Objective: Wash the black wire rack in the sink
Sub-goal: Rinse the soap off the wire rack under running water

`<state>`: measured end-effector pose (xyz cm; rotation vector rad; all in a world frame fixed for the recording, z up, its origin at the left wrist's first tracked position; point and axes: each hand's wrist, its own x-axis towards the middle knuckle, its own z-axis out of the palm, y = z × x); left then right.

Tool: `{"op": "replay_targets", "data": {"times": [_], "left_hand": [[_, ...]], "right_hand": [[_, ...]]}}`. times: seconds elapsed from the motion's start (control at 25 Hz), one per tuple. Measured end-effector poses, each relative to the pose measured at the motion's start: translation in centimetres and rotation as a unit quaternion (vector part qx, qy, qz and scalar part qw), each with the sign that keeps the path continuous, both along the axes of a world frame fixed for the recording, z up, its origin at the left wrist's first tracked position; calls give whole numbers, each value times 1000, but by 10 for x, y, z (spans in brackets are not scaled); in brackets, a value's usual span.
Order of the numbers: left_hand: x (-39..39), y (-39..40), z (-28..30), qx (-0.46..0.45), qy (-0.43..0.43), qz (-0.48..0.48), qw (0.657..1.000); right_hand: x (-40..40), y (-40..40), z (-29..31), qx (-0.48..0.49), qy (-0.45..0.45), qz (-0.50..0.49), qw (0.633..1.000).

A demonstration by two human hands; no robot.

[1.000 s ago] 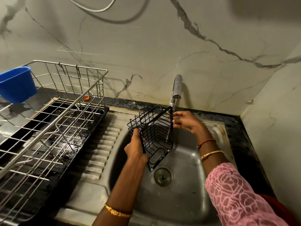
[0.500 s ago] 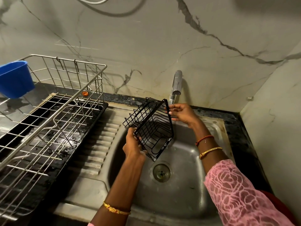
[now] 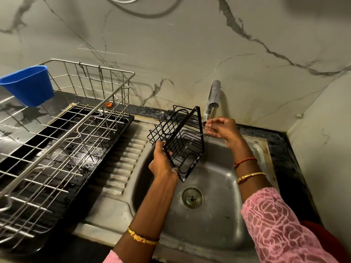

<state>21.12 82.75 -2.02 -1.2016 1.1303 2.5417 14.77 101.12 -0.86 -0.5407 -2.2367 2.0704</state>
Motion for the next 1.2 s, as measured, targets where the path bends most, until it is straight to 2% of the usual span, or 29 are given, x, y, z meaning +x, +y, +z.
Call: {"op": "replay_targets", "data": {"times": [0.12,0.32,0.6,0.76,1.0,1.2], "left_hand": [[2,2,0,4,7,20,1000],[2,1,-1,5,19,18,1000],[3,-5,-3,0,23,16,1000],[3,-10,-11,11,31,6,999],[-3,-22,-29,56,41,-16,997],[-4,-31,-41,104,62,-64,991]], "right_hand": [[8,8,-6,9,-19,-40,999],[14,11,-13,10,-43,-44,998],[10,-4,4,27,-28,39,998],[7,-8,9,76,-26,68,994],[7,-8,12,104,-1,66,992],[6,-2,10,159,-21,117,980]]}}
